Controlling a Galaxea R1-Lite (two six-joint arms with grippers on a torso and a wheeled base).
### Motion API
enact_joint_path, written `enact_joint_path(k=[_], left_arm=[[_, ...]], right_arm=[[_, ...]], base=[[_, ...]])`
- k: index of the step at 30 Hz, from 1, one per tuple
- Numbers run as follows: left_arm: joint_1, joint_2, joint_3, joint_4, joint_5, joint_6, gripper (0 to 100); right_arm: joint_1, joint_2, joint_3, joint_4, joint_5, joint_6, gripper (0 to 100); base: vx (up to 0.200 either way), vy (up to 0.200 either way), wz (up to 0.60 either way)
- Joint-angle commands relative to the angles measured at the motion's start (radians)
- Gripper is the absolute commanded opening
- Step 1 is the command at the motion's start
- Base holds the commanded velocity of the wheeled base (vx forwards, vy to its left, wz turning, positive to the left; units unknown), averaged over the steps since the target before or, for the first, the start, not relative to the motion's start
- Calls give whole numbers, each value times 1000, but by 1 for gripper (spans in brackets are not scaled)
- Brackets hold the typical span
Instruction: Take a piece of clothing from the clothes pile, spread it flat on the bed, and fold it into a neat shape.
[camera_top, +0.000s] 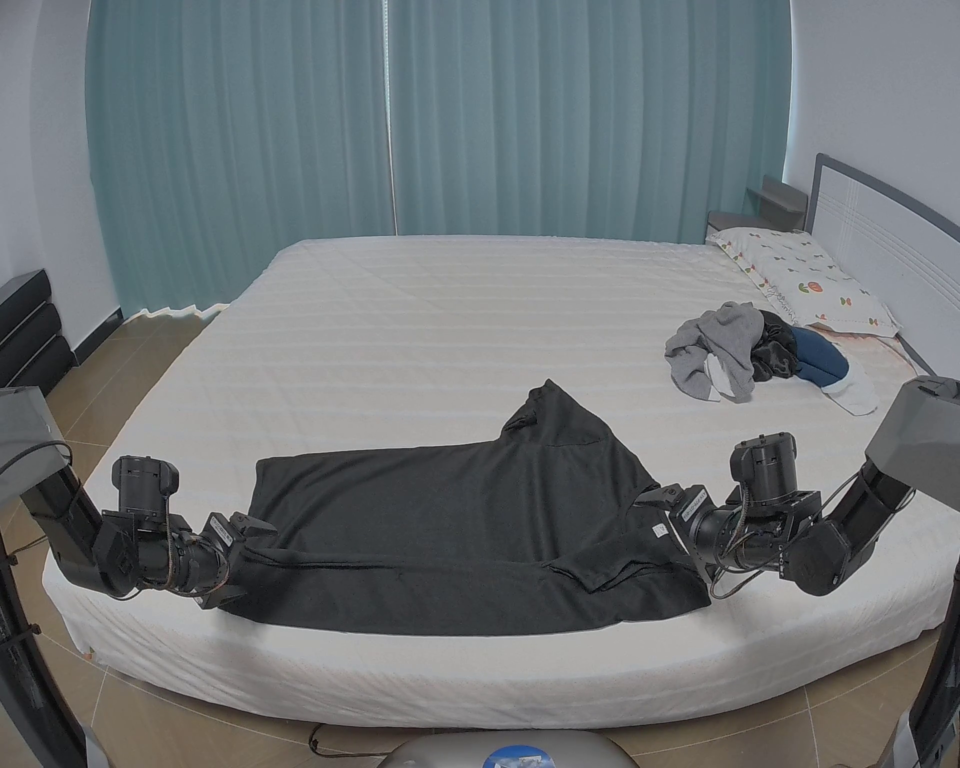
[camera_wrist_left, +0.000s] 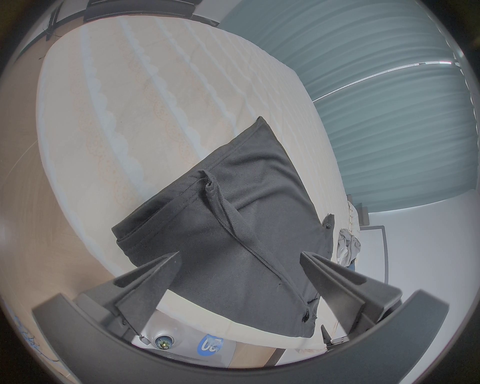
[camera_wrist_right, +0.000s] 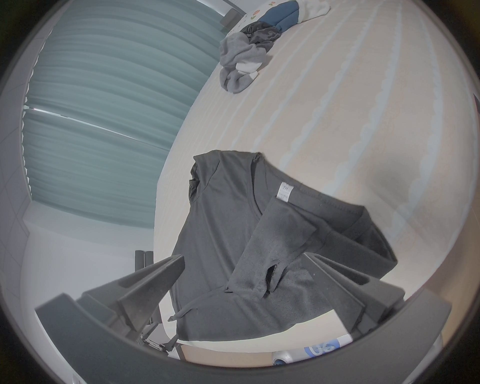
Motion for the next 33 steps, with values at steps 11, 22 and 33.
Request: enact_joint_path(k=[11, 22, 33], left_arm=[[1, 0, 2, -1, 0, 1, 100], [1, 0, 2, -2, 0, 1, 100], [1, 0, 4, -2, 0, 1, 100]], right_arm=[[-26, 130, -70, -2, -5, -106, 100], [-40, 191, -85, -48, -9, -135, 100], [-54, 186, -82, -46, -12, -155, 100]], base=[[0, 0, 0], [0, 0, 0], [0, 0, 0]])
